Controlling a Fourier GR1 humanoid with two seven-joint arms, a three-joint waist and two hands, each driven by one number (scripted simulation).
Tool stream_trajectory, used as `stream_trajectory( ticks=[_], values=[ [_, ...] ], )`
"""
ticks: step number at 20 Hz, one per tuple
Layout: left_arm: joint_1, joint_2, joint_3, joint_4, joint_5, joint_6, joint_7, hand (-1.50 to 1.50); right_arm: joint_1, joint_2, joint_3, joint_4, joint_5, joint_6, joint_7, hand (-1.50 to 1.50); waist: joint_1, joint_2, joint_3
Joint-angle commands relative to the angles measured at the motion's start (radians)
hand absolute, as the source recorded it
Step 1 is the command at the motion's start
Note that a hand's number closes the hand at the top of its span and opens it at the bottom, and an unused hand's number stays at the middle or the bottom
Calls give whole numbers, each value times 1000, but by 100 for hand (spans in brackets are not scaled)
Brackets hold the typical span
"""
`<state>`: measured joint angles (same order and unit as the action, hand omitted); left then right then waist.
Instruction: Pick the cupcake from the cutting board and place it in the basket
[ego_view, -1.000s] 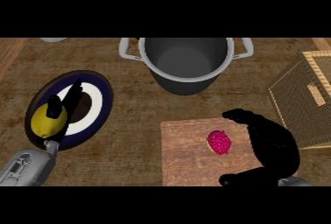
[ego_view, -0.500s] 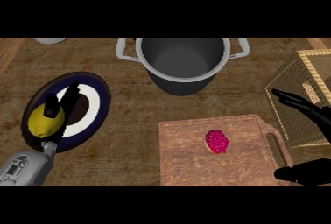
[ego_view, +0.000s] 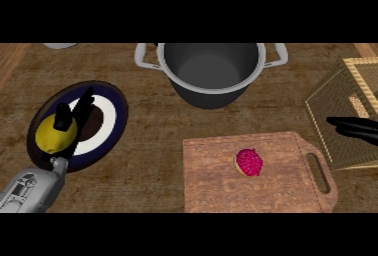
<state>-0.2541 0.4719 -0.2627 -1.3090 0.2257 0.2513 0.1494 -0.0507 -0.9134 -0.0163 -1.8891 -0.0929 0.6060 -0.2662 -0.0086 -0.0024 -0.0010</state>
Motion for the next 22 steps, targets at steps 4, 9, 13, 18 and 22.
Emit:
stream_trajectory(
  ticks=[4, 9, 13, 18, 22],
  values=[
    [48, -26, 47, -81, -54, -36, 55, 0, 14, 63, -78, 18, 37, 124, 33, -150, 8, 2, 1],
    [-20, -76, 84, 76, -88, -62, -20, 0, 44, 163, -99, -6, 89, 60, 52, -150, 0, 3, 1],
    [-52, -72, 122, 36, -87, -94, 40, 0, -39, 279, -10, 23, 223, -14, 90, -150, 8, 4, 1],
    [24, -76, 145, -66, -132, -117, 72, 0, -43, 358, -1, 97, 317, -4, 42, -150, 11, 3, 1],
    [70, -119, 141, -130, -172, -102, 78, 0, -37, 431, 48, 77, 375, -8, 82, -150, 12, 2, 1]
  ],
)
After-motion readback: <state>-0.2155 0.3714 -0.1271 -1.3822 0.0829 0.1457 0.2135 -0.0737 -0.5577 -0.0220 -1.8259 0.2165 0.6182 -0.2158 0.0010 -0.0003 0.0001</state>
